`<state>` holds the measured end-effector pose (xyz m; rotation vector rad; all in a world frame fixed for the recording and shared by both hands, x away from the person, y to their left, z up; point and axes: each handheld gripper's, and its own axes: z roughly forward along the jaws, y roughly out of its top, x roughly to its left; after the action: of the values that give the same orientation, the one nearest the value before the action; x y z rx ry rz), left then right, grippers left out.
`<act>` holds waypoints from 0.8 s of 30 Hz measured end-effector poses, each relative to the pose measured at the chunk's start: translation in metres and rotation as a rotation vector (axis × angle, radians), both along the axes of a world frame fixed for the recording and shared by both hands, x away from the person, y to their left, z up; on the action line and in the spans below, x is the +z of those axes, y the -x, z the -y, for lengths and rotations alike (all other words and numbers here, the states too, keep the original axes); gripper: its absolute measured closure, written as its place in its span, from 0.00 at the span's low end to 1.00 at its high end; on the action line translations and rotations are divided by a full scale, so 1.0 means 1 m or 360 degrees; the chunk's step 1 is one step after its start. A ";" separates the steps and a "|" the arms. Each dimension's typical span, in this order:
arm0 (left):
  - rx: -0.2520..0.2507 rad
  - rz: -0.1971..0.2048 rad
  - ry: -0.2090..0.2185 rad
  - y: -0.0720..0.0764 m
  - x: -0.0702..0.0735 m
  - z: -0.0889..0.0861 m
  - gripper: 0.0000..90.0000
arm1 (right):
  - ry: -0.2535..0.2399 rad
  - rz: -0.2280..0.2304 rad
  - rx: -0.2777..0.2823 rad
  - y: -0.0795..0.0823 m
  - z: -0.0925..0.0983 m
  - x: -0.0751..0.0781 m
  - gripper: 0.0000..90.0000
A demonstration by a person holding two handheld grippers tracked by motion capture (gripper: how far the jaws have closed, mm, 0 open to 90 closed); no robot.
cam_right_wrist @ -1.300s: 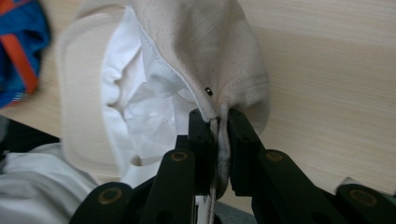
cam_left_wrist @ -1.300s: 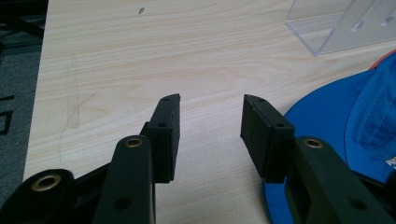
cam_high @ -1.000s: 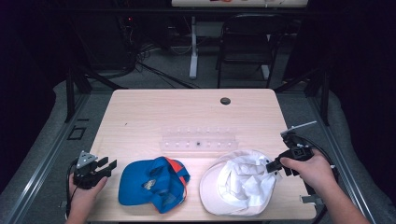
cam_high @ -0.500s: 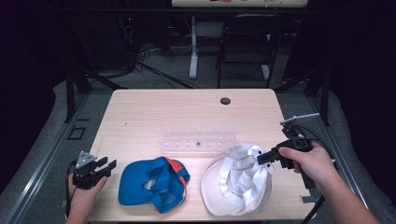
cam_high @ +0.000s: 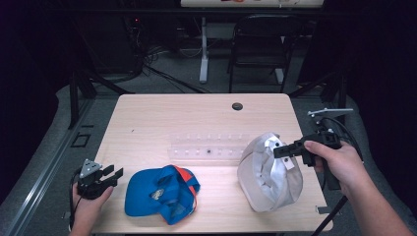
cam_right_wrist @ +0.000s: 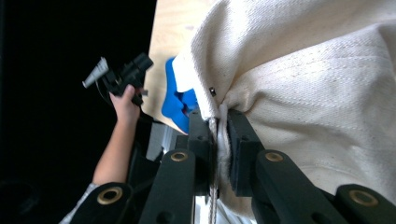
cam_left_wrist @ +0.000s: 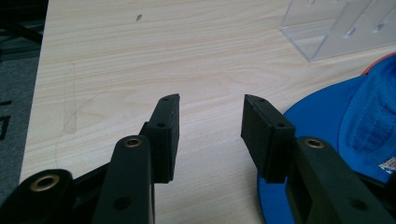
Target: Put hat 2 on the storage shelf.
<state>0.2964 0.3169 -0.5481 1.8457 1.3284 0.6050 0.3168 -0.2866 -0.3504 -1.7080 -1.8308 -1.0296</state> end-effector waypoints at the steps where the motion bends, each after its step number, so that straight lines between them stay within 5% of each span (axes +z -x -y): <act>1: -0.0007 -0.0015 -0.0006 0.000 0.001 0.000 0.64 | -0.0015 0.0008 -0.0013 0.000 0.003 0.000 0.91; 9: -0.0035 -0.0004 0.0015 0.000 0.001 0.001 0.60 | -0.0210 0.0059 -0.0105 -0.004 0.014 0.000 0.91; 10: -0.0044 -0.0006 0.0009 0.000 0.001 0.002 0.60 | -0.0294 0.0087 -0.0116 -0.006 0.015 0.000 0.91; 13: -0.0059 -0.0004 0.0013 0.000 0.000 0.003 0.59 | -0.0387 0.0107 -0.0126 -0.009 0.011 -0.002 0.91; 24: -0.0085 0.0023 0.0016 0.001 0.001 0.004 0.60 | -0.0692 0.0145 -0.0068 -0.022 -0.011 -0.009 0.91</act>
<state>0.2952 0.3129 -0.5468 1.8595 1.2663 0.5814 0.3391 -0.2755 -0.3596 -1.4603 -1.4844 -1.4216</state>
